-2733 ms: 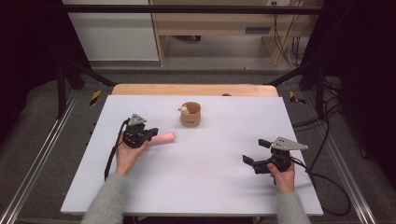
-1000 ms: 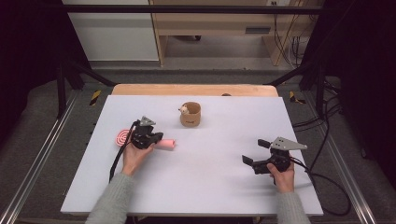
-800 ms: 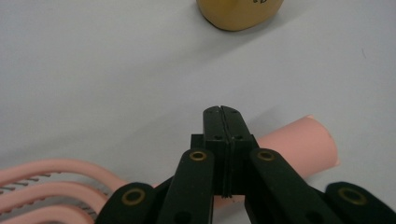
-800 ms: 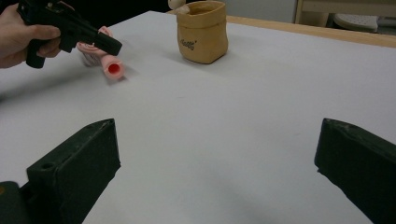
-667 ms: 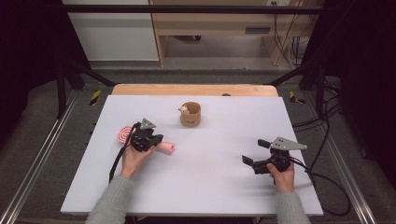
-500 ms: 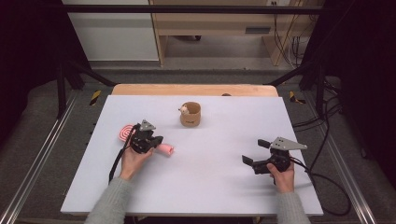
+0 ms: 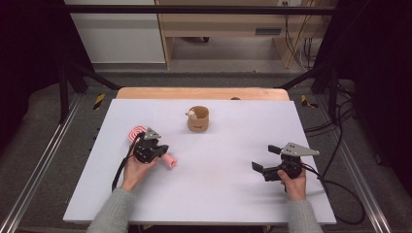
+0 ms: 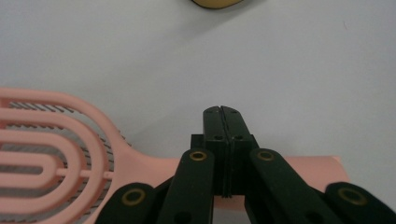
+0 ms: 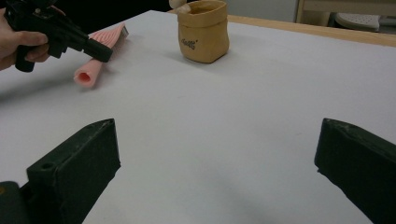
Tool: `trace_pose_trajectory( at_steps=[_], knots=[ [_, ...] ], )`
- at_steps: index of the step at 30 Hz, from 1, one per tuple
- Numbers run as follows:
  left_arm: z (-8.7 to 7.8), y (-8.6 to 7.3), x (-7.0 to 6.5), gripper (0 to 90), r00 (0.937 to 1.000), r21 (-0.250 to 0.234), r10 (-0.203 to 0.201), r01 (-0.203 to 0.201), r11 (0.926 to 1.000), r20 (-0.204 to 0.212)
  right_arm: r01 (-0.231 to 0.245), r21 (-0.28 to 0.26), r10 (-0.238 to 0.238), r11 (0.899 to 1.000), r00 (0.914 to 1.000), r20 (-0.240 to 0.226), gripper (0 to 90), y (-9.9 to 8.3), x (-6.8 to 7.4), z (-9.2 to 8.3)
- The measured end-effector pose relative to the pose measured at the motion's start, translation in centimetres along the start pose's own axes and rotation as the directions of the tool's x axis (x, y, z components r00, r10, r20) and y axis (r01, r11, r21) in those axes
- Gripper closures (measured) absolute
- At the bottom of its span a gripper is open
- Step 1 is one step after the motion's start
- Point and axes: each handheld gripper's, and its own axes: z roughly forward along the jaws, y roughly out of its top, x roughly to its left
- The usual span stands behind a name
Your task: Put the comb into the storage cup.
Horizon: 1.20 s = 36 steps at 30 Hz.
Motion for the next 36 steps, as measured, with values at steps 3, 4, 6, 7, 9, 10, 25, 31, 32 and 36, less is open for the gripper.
trace_pose_trajectory(
  at_steps=[3,4,6,7,9,10,25,31,32,36],
  knots=[
    [-0.2,-0.1,-0.1,89.8,0.9999,0.007,0.011,-0.011,0.9999,0.000,0.000,0.001,0.000,1.000,1.0000,0.000,0.3,0.0,0.0,0.0],
    [-0.4,-0.3,-0.2,89.8,0.9999,0.010,0.016,-0.016,0.9998,0.000,-0.001,0.002,0.001,1.000,1.0000,-0.001,0.3,0.0,0.0,0.0],
    [-0.5,-0.3,-0.2,89.9,0.9998,0.011,0.018,-0.018,0.9998,0.000,-0.001,0.002,0.001,1.000,1.0000,-0.001,0.3,0.0,0.0,0.0],
    [-0.6,-0.4,-0.2,89.9,0.9998,0.012,0.019,-0.019,0.9997,0.003,-0.001,0.002,0.001,1.000,1.0000,-0.001,0.3,0.0,0.0,0.0],
    [-0.8,-0.5,-0.4,89.8,0.9997,0.011,0.025,-0.025,0.9996,0.002,-0.002,0.002,0.002,1.000,1.0000,-0.002,0.3,0.0,0.0,0.0],
    [-0.8,-0.5,-0.4,89.9,0.9997,0.011,0.025,-0.025,0.9996,0.002,-0.002,0.002,0.002,1.000,1.0000,-0.002,0.3,0.0,0.0,0.0],
    [-2.2,-1.7,-1.0,89.8,0.9974,0.043,0.068,-0.067,0.9968,-0.022,-0.001,0.000,0.001,1.000,1.0000,-0.003,0.3,0.0,0.0,0.0],
    [-2.7,-2.2,-0.8,89.8,0.9968,0.057,0.073,-0.071,0.9958,-0.030,-0.001,-0.001,0.001,1.000,1.0000,-0.004,0.3,0.0,0.0,0.0],
    [-2.8,-2.3,-0.8,89.9,0.9968,0.059,0.073,-0.071,0.9958,-0.034,-0.001,-0.001,0.001,1.000,1.0000,-0.004,0.3,0.0,0.0,0.0],
    [-3.0,-2.6,-0.6,89.9,0.9969,0.065,0.069,-0.067,0.9957,-0.038,0.000,0.000,0.000,1.000,1.0000,-0.004,0.3,0.0,0.0,0.0]
  ],
)
